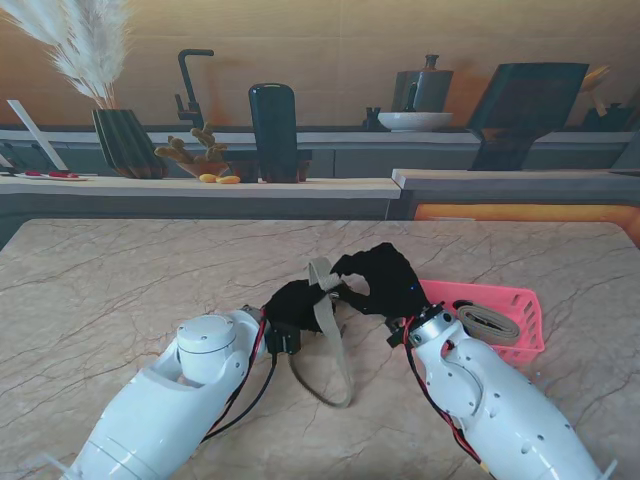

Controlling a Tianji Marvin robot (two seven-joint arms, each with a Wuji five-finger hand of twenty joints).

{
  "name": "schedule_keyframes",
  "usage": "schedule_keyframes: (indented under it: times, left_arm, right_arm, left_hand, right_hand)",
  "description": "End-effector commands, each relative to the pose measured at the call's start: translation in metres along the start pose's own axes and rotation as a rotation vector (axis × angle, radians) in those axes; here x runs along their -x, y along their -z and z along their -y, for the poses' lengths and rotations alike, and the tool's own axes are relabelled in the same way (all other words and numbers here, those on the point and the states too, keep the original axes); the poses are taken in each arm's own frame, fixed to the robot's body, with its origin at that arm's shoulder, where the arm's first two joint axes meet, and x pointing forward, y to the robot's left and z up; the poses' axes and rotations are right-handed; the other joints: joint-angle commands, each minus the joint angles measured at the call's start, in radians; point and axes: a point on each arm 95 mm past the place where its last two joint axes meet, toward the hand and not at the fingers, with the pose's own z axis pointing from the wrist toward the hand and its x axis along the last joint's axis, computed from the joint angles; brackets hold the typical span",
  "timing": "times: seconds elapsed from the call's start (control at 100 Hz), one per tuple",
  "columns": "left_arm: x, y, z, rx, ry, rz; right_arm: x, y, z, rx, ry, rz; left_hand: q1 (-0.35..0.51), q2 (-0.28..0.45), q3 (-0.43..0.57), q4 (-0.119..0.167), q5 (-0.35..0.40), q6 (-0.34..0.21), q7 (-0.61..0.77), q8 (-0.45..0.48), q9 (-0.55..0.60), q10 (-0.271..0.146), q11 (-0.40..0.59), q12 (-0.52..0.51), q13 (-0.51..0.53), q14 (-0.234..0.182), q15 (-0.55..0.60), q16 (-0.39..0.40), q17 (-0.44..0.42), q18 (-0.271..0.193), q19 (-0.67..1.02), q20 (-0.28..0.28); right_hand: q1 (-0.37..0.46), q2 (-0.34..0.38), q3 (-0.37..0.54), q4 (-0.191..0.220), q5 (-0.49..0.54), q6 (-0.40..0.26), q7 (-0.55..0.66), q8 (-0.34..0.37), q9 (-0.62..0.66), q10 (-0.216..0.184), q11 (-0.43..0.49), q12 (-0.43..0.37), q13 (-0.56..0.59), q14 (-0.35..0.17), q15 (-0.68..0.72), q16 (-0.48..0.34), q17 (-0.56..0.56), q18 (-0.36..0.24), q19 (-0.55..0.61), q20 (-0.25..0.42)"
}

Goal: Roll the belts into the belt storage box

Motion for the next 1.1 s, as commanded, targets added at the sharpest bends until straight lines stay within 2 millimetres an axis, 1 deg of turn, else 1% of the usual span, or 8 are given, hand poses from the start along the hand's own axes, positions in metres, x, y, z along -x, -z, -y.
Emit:
schedule_keyframes:
  times: [0.0, 0.26, 0.37, 0.56, 0.79, 0.84, 0.91, 1.09]
  left_arm:
    - [0.010, -0.002, 0.004, 0.004, -0.012, 0.022]
    - [0.011, -0.007, 0.004, -0.061, -0.168, -0.017]
    - [0.011, -0.007, 0.004, -0.072, -0.227, -0.048]
    - [0.010, -0.002, 0.001, -0.056, -0.189, -0.073]
    - [0.008, 0.001, 0.001, -0.067, -0.144, -0.089]
    - [0.007, 0.001, 0.003, -0.079, -0.145, -0.091]
    - [0.007, 0.002, 0.005, -0.093, -0.143, -0.095]
    - [0.005, 0.003, 0.011, -0.150, -0.188, -0.101]
  right_arm:
    - [-0.011, -0.009, -0.010, 0.052, -0.019, -0.025]
    - [-0.016, -0.010, -0.018, 0.088, -0.073, -0.001]
    - [-0.018, -0.011, -0.020, 0.094, -0.088, 0.011]
    - [-0.017, -0.009, -0.021, 0.082, -0.082, 0.021]
    - [-0.016, -0.007, -0.018, 0.059, -0.100, 0.050]
    - [-0.016, -0.006, -0.018, 0.053, -0.109, 0.058]
    - [-0.015, -0.005, -0.018, 0.038, -0.116, 0.066]
    - [-0.014, -0.003, -0.016, 0.019, -0.141, 0.090]
  left_hand:
    - [0.019, -0.026, 0.018, -0.007, -0.026, 0.064, -0.061, -0.043, -0.011, -0.005, -0.012, 0.001, -0.012, 0.009, -0.010, -0.001, -0.008, 0.017, -0.003, -0.006]
    - [0.043, -0.059, 0.051, 0.005, -0.041, 0.023, -0.137, -0.107, -0.066, -0.023, -0.082, -0.003, -0.054, -0.008, -0.072, 0.003, -0.026, 0.010, -0.030, -0.017]
    - [0.049, -0.065, 0.059, 0.003, -0.045, 0.009, -0.158, -0.120, -0.079, -0.032, -0.109, -0.012, -0.065, -0.018, -0.094, 0.002, -0.030, 0.007, -0.039, -0.021]
    - [0.039, -0.066, 0.058, 0.001, -0.042, 0.002, -0.163, -0.123, -0.076, -0.034, -0.112, -0.013, -0.063, -0.020, -0.100, 0.005, -0.032, 0.003, -0.043, -0.024]
    - [-0.074, -0.077, 0.066, 0.016, -0.044, 0.009, -0.188, -0.129, -0.097, -0.016, -0.141, -0.021, -0.090, -0.003, -0.125, 0.021, -0.051, 0.006, -0.057, -0.030]
    - [-0.129, -0.081, 0.106, 0.008, -0.042, 0.013, -0.213, -0.118, -0.105, -0.017, -0.151, -0.025, -0.096, -0.001, -0.134, 0.026, -0.054, 0.007, -0.059, -0.031]
    - [-0.166, -0.078, 0.100, 0.005, -0.047, 0.021, -0.236, -0.125, -0.128, -0.007, -0.174, -0.034, -0.112, 0.006, -0.145, 0.024, -0.063, 0.010, -0.064, -0.033]
    - [-0.184, -0.104, 0.117, 0.012, -0.111, 0.014, -0.351, -0.130, -0.267, -0.009, -0.333, -0.126, -0.170, -0.011, -0.204, 0.010, -0.085, 0.006, -0.094, -0.046]
  right_hand:
    - [0.038, 0.093, 0.053, -0.004, 0.064, -0.119, 0.080, 0.058, -0.028, 0.011, 0.015, 0.010, -0.027, -0.012, 0.008, 0.013, -0.019, -0.010, -0.015, 0.006]
    - [0.035, 0.085, 0.061, -0.003, 0.072, -0.120, 0.077, 0.067, -0.031, 0.006, 0.014, 0.009, -0.026, -0.016, 0.004, 0.013, -0.018, -0.014, -0.021, 0.015]
    - [0.041, 0.074, 0.071, -0.006, 0.083, -0.117, 0.077, 0.072, -0.024, -0.011, 0.012, 0.008, -0.019, -0.021, 0.003, 0.014, -0.016, -0.016, -0.024, 0.019]
    - [0.034, 0.044, 0.113, -0.016, 0.119, -0.106, 0.068, 0.078, 0.050, -0.023, 0.021, 0.009, 0.000, -0.025, -0.003, 0.014, -0.011, -0.014, -0.033, 0.031]
    - [0.044, 0.023, 0.138, -0.018, 0.143, -0.069, 0.059, 0.086, 0.150, -0.019, 0.096, 0.056, 0.067, -0.033, 0.028, 0.040, 0.006, 0.000, -0.046, 0.040]
    - [0.049, 0.017, 0.146, -0.018, 0.152, -0.051, 0.056, 0.089, 0.163, -0.019, 0.104, 0.062, 0.075, -0.034, 0.033, 0.046, 0.008, 0.000, -0.050, 0.042]
    - [0.049, 0.004, 0.158, -0.019, 0.174, -0.027, 0.044, 0.090, 0.184, -0.015, 0.108, 0.066, 0.089, -0.036, 0.034, 0.055, 0.013, 0.006, -0.059, 0.046]
    - [0.046, 0.001, 0.165, -0.021, 0.187, -0.016, 0.032, 0.094, 0.198, -0.012, 0.109, 0.074, 0.102, -0.042, 0.035, 0.064, 0.012, 0.014, -0.077, 0.050]
